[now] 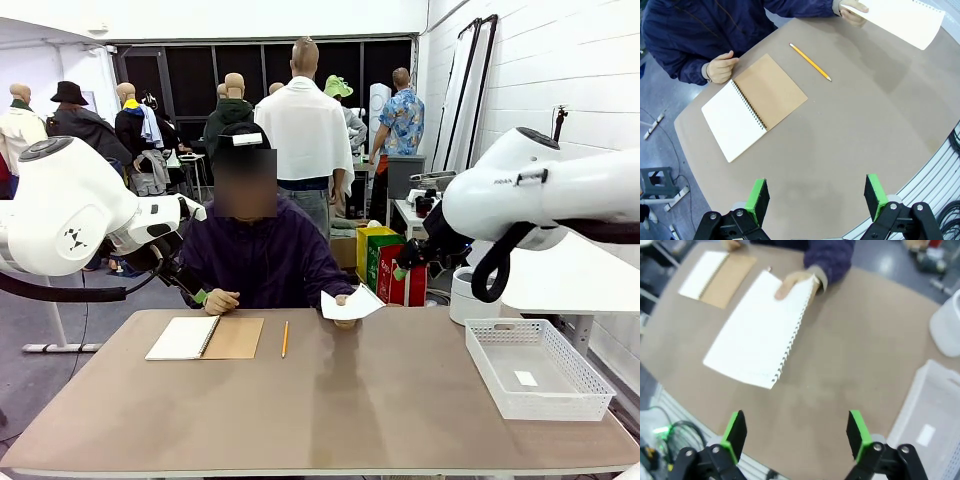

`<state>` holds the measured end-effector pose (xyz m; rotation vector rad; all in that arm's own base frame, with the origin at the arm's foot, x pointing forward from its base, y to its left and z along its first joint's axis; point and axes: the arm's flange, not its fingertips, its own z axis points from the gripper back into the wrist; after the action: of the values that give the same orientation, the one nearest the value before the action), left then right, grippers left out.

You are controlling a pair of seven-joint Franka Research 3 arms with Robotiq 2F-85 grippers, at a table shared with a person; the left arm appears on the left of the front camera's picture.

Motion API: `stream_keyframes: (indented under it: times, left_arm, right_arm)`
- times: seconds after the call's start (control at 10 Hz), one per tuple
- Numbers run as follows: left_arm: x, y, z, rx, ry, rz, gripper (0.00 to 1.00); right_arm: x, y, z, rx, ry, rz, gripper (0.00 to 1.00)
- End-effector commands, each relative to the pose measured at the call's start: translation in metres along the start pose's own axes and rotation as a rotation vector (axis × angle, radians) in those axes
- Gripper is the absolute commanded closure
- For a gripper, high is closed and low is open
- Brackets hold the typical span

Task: Sort the paper based on its condition.
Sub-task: If a person hands you a paper, place it in the Organizing basket , and if it's crumpled, put it in the Trash can.

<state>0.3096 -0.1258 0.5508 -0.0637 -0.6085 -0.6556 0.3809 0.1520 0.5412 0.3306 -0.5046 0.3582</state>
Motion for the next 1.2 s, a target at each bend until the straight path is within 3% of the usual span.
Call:
stream_keyframes:
  times: [0.0, 0.2, 0.3, 0.8, 1.1]
  left_arm:
    - [-0.001, 0.001, 0.0, 0.0, 0.004, 0.001, 0.0]
    - [-0.001, 0.001, 0.0, 0.0, 0.004, 0.001, 0.0]
    - [-0.001, 0.001, 0.0, 0.0, 0.004, 0.001, 0.0]
    - [-0.001, 0.001, 0.0, 0.0, 0.004, 0.001, 0.0]
    - [-0.001, 0.001, 0.0, 0.0, 0.004, 0.001, 0.0]
  right_arm:
    - [0.016, -0.005, -0.014, 0.055, 0.052, -0.155, 0.0]
    - [0.02, -0.014, -0.025, 0.101, 0.097, -0.217, 0.0]
    - [0.018, -0.011, -0.022, 0.066, 0.082, -0.164, 0.0]
    - [0.015, -0.015, -0.027, 0.059, 0.081, -0.182, 0.0]
    - [0.048, -0.035, -0.063, 0.205, 0.225, -0.347, 0.0]
